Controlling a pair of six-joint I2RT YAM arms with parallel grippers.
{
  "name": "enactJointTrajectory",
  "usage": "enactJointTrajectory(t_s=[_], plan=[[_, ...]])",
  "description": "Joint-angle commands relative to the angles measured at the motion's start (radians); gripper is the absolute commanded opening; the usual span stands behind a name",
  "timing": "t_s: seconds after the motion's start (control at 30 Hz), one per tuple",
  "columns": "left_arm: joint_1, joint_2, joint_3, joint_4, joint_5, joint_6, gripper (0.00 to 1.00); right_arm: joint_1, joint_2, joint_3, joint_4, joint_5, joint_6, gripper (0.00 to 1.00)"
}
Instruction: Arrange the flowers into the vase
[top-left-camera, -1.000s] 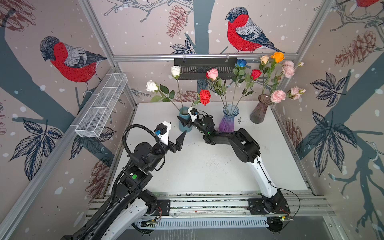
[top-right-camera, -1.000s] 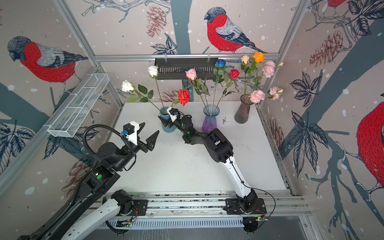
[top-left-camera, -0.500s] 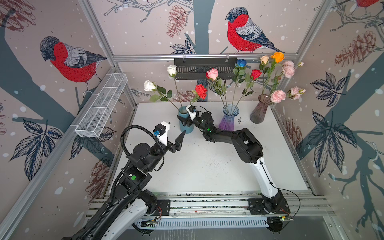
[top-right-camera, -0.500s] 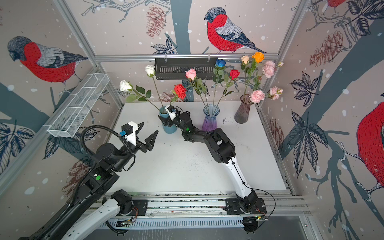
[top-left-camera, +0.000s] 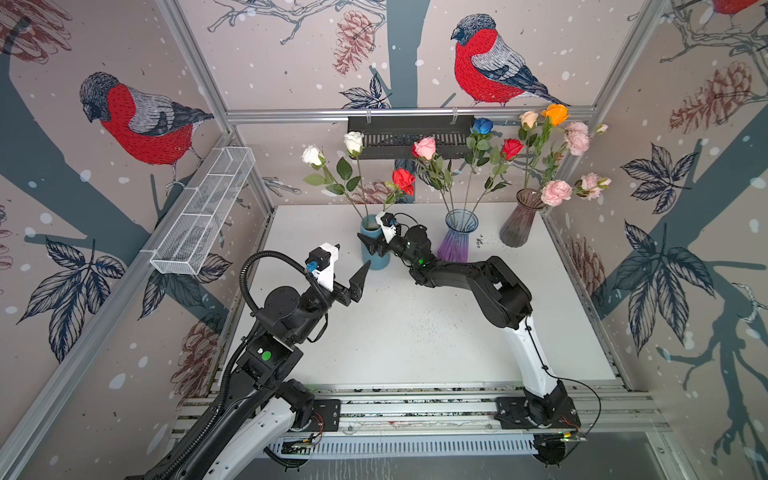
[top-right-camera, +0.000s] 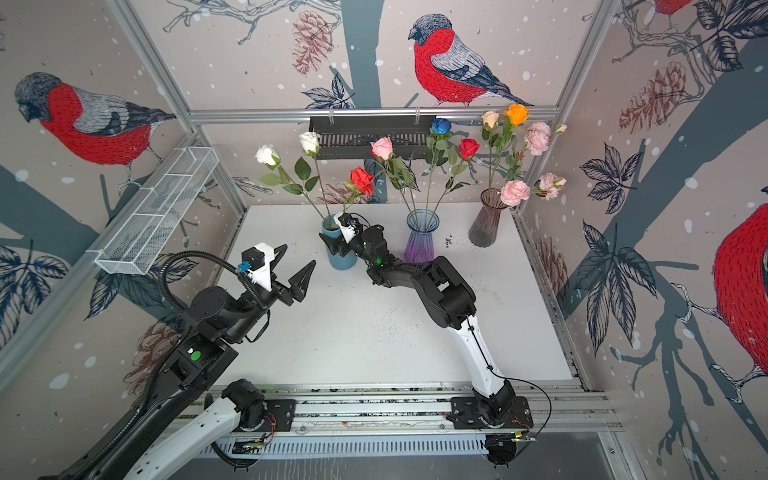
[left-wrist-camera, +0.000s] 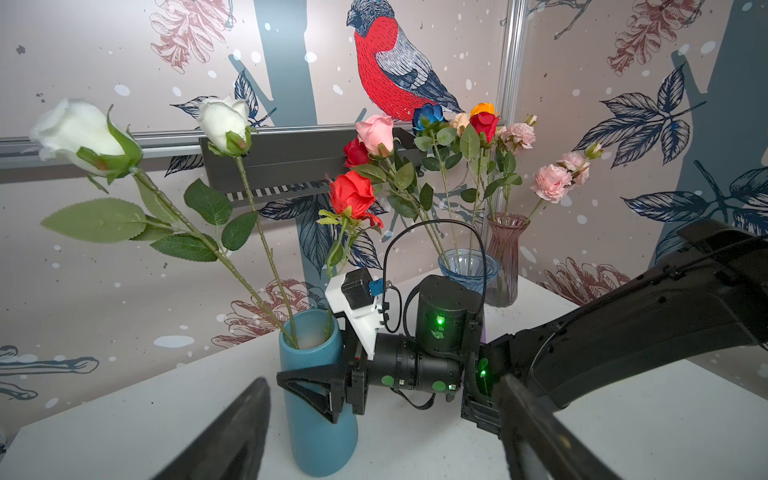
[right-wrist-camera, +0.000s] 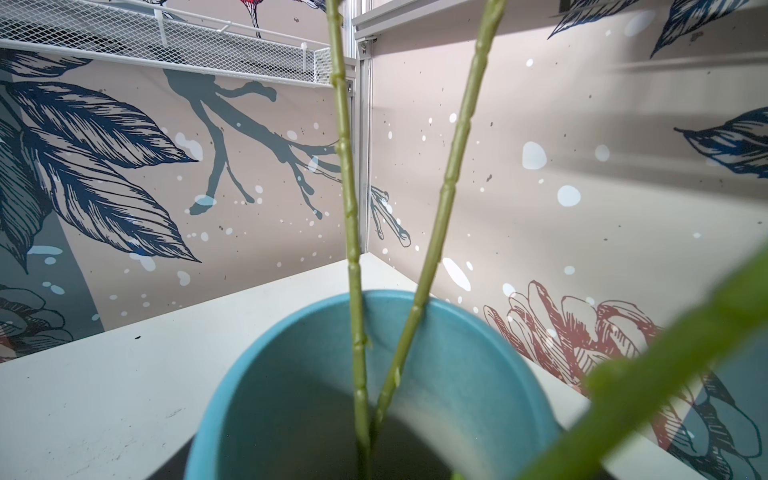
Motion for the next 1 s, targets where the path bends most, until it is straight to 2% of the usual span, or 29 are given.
enactJointTrajectory(t_s=[0.0,0.1,0.23,0.37,0.5,0.97], plan=[[0.006,0.005,0.008,0.036,0.019,-0.003,0.85,-0.008,-0.018,0.010,0.094,0.031,0.052,0.46],[0.005,0.006,0.007,0.035,0.022,-0.006,0.85,-0.016,-0.020,0.020,0.052,0.033,0.057,0.51],[0.005,0.007,0.005,0.038,0.025,-0.008,0.85,-0.017,-0.029,0.006,0.047,0.034,0.053,0.66],[0.006,0.009,0.007,0.039,0.027,-0.010,0.85,-0.016,-0.040,0.000,0.036,0.032,0.040,0.91],[0.005,0.007,0.005,0.040,0.027,-0.011,0.85,-0.015,-0.051,-0.005,0.023,0.029,0.018,0.99],[0.006,0.004,0.004,0.046,0.033,-0.022,0.85,-0.018,-0.150,-0.143,0.059,0.057,-0.009,1.00]])
